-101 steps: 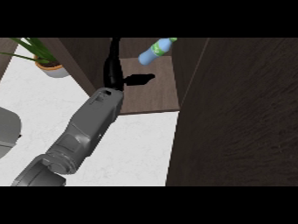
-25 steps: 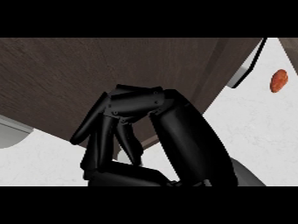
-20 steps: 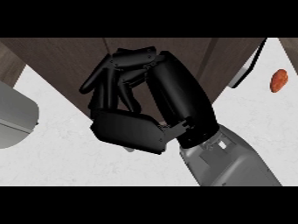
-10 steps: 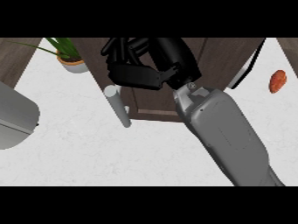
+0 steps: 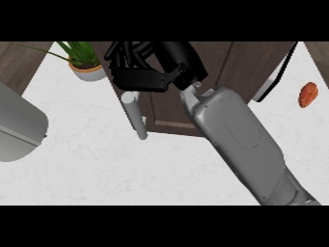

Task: Pick up the bottled water, place it into the cabinet and close the cabinet

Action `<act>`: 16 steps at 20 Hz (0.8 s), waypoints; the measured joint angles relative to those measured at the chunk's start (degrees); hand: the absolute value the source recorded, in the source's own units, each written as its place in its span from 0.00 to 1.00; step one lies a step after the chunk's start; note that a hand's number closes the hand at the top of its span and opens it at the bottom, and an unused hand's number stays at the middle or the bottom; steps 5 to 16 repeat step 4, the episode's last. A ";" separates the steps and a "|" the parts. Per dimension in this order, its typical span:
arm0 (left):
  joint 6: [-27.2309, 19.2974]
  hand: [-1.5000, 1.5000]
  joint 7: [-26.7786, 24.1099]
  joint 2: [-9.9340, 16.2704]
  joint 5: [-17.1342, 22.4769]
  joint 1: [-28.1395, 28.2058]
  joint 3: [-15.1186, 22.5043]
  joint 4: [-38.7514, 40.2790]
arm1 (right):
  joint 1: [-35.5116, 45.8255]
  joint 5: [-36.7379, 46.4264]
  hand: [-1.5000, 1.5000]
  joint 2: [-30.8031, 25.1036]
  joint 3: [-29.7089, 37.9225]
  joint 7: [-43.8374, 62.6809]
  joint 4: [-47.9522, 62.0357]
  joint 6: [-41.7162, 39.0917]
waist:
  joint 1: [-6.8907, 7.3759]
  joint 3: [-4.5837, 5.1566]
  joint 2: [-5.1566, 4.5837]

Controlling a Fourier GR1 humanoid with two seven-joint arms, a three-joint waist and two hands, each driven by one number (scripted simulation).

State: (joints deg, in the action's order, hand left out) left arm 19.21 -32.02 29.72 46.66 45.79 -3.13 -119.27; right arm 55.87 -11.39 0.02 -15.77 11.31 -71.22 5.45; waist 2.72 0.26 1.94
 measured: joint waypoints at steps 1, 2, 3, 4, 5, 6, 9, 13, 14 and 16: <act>-0.29 1.00 0.21 -0.22 -0.21 -0.28 0.37 -0.33 | 0.17 0.06 1.00 0.00 0.01 -0.78 0.59 -0.15 | 0.04 0.02 0.08; -0.31 1.00 0.49 -0.13 -0.06 -0.42 0.32 -0.51 | 0.33 0.11 1.00 -0.01 0.05 -1.38 1.11 -0.28 | 0.10 0.04 0.14; -0.49 1.00 0.71 -0.12 -0.04 -0.76 0.31 -0.56 | 0.55 -0.12 1.00 -0.01 0.17 -1.61 1.57 -0.62 | 0.08 0.09 0.18; -0.51 1.00 0.85 -0.12 -0.05 -0.96 0.31 -0.54 | 0.70 -0.16 1.00 -0.08 0.31 -2.36 2.11 -1.08 | 0.20 0.07 0.21; -0.51 1.00 0.85 -0.12 -0.05 -0.96 0.31 -0.54 | 0.70 -0.16 1.00 -0.08 0.31 -2.36 2.11 -1.08 | 0.20 0.07 0.21; -0.51 1.00 0.85 -0.12 -0.05 -0.96 0.31 -0.54 | 0.70 -0.16 1.00 -0.08 0.31 -2.36 2.11 -1.08 | 0.20 0.07 0.21; -0.51 1.00 0.85 -0.12 -0.05 -0.96 0.31 -0.54 | 0.70 -0.16 1.00 -0.08 0.31 -2.36 2.11 -1.08 | 0.20 0.07 0.21; -0.51 1.00 0.85 -0.12 -0.05 -0.96 0.31 -0.54 | 0.70 -0.16 1.00 -0.08 0.31 -2.36 2.11 -1.08 | 0.20 0.07 0.21; -0.51 1.00 0.85 -0.12 -0.05 -0.96 0.31 -0.54 | 0.70 -0.16 1.00 -0.08 0.31 -2.36 2.11 -1.08 | 0.20 0.07 0.21; -0.51 1.00 0.85 -0.12 -0.05 -0.96 0.31 -0.54 | 0.70 -0.16 1.00 -0.08 0.31 -2.36 2.11 -1.08 | 0.20 0.07 0.21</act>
